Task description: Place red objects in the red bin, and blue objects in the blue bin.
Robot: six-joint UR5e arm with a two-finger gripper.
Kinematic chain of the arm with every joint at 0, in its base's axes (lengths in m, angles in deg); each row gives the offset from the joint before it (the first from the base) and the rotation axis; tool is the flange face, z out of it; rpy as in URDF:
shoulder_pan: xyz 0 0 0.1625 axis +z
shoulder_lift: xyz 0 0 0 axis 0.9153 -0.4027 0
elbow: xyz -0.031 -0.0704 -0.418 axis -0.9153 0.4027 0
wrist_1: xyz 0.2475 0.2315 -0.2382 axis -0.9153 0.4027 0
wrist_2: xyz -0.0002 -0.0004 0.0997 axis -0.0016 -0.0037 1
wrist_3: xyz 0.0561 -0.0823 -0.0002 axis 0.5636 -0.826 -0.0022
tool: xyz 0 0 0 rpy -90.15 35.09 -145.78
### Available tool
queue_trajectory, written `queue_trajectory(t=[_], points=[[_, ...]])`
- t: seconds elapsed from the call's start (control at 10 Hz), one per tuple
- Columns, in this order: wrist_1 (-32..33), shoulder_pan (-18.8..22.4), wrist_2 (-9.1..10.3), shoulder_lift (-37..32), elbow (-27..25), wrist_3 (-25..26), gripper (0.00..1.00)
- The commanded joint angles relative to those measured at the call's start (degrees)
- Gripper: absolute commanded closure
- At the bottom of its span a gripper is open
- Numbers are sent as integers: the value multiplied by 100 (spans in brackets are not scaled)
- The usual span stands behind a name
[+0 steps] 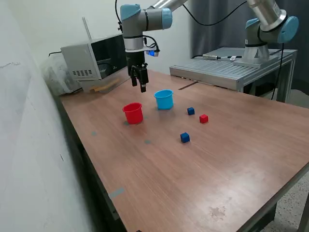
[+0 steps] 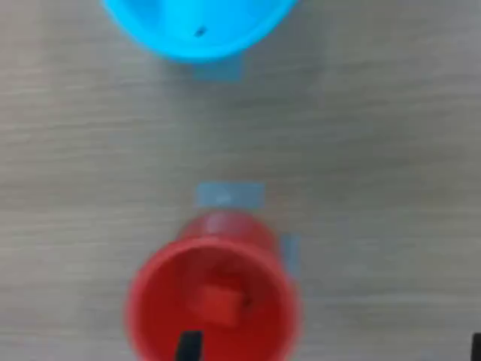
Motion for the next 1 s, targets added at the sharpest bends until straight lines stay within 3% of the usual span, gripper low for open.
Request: queue_trajectory(t=[0.0,0.3,0.4,0.5,0.6,0.9], points=[[56,826,9,-1055,-1046,24,0],[311,2118,27,-1550,-1724,1180,0],[364,2470,62,-1550,-1726,1384,0],[408,2734,219,-1542,-1708,1430,0],[417,2859,333,-1498,-1656,1448,0],[443,2904,422,-884,-1306,1291,0]])
